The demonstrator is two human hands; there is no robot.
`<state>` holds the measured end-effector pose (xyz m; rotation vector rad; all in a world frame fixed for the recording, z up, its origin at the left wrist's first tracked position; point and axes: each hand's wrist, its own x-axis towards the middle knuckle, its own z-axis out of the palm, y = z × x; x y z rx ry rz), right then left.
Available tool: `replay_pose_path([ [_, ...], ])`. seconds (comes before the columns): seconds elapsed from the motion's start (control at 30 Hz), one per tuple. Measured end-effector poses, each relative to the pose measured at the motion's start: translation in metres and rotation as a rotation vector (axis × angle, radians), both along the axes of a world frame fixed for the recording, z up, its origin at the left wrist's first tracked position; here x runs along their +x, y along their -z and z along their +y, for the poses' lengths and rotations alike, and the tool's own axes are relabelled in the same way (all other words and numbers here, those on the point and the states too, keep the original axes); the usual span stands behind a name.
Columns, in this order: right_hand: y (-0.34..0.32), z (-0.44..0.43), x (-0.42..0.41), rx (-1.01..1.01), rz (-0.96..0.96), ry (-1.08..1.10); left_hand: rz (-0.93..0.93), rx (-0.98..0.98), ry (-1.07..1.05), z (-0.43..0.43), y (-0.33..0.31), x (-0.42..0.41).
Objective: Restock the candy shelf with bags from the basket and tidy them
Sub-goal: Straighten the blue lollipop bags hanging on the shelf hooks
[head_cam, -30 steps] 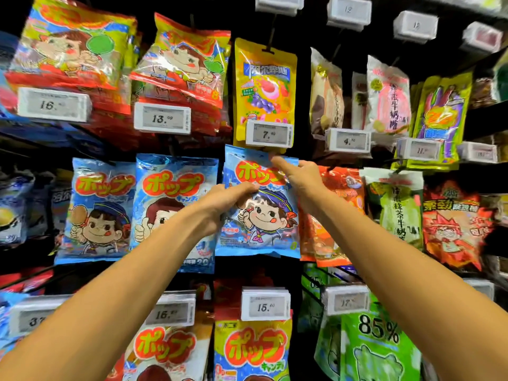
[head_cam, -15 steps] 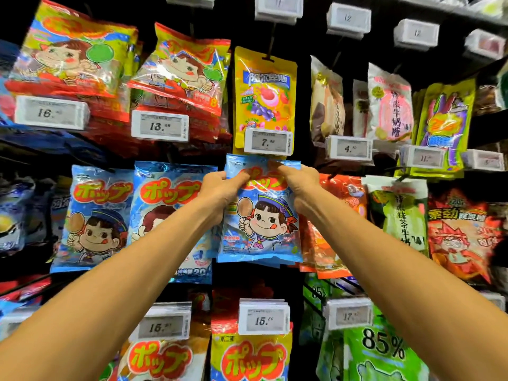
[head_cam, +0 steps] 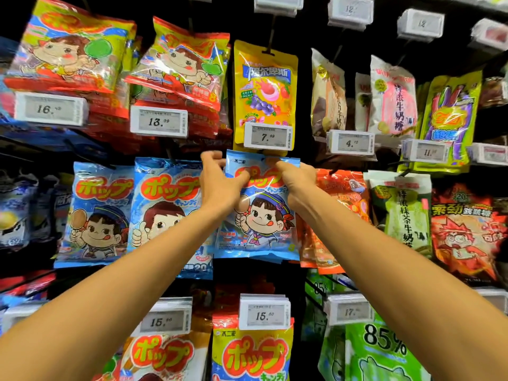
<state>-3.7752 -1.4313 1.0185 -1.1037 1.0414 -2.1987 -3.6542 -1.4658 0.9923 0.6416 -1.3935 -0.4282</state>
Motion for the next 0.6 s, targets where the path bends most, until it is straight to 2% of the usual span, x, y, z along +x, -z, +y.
replay_pose_path([
  [0.1,0.001,-0.001,-0.001,-0.02,-0.012,-0.021,-0.038,-0.271,-0.191,0.007,0.006,-0.006],
  [0.23,0.002,-0.003,-0.003,-0.003,-0.041,-0.036,-0.329,-0.379,-0.453,0.006,0.017,-0.012],
  [0.37,0.002,0.001,-0.003,0.01,-0.096,-0.115,-0.372,-0.387,-0.42,0.005,0.02,-0.018],
  [0.47,0.003,0.007,-0.001,0.092,-0.128,-0.225,-0.364,-0.41,-0.401,0.003,0.018,-0.016],
  [0.6,0.0,0.012,-0.002,0.185,-0.094,-0.328,-0.384,-0.455,-0.41,0.001,0.018,-0.009],
])
